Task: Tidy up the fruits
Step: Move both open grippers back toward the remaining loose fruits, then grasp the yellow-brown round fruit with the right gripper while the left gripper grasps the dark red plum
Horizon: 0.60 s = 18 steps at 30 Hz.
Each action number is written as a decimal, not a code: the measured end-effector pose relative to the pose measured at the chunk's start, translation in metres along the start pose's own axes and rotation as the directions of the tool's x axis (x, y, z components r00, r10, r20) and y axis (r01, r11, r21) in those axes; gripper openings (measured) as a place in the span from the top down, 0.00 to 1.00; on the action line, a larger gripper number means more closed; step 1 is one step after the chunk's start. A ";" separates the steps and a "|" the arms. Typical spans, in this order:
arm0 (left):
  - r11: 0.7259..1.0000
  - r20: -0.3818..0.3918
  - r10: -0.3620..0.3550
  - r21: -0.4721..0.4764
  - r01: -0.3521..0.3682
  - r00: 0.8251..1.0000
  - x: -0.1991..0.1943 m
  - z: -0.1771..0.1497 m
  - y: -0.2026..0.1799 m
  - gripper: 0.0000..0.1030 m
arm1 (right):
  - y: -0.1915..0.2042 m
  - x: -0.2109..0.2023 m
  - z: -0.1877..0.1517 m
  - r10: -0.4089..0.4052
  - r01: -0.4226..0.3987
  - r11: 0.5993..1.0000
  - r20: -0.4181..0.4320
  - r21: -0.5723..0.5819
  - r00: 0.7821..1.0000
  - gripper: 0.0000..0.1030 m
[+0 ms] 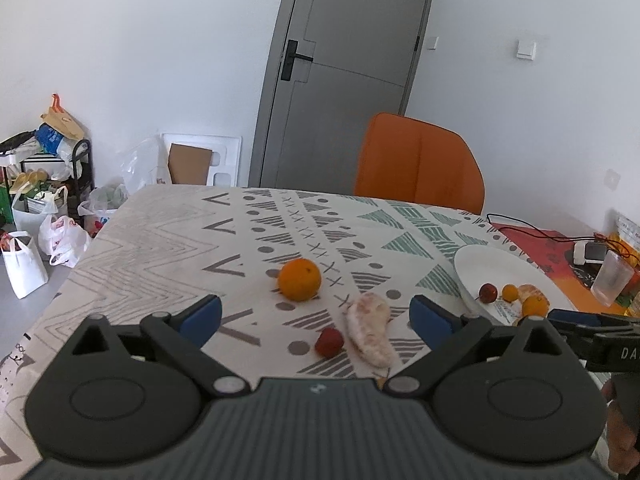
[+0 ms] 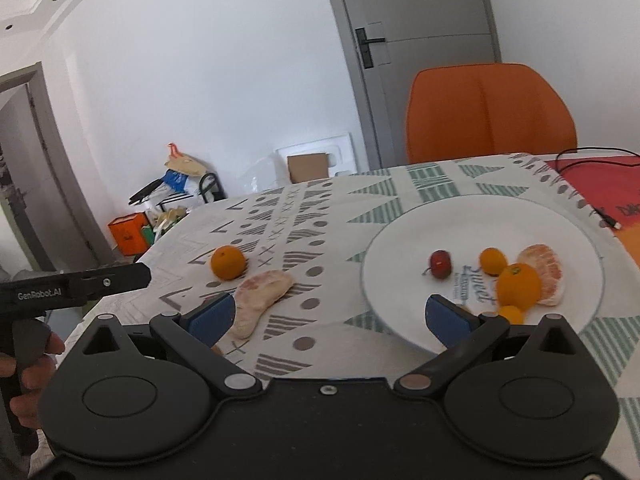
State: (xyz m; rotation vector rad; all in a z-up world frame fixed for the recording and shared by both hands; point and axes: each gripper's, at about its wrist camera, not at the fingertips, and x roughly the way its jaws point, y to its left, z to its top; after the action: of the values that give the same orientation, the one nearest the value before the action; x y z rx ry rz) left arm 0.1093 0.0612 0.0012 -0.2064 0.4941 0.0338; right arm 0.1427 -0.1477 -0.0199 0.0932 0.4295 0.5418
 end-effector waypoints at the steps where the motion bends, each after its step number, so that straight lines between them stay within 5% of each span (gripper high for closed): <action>1: 1.000 -0.004 0.001 -0.002 -0.001 1.000 0.000 -0.001 0.002 0.04 | 0.003 0.002 0.000 0.003 -0.003 1.000 -0.004 -0.007 1.000 0.02; 6: 1.000 -0.012 0.004 -0.009 -0.004 1.000 -0.002 -0.010 0.012 0.05 | 0.017 0.011 -0.004 0.022 -0.023 0.999 -0.037 -0.029 0.999 0.09; 18: 0.999 -0.050 -0.002 -0.032 0.000 0.999 0.001 -0.023 0.030 0.28 | 0.046 0.034 -0.013 0.096 -0.105 0.992 -0.119 -0.066 0.988 0.29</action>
State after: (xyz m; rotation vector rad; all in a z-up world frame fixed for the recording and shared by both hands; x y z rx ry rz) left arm 0.0972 0.0861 -0.0244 -0.2396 0.5439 0.0359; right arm 0.1412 -0.0909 -0.0347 0.0141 0.5191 0.6635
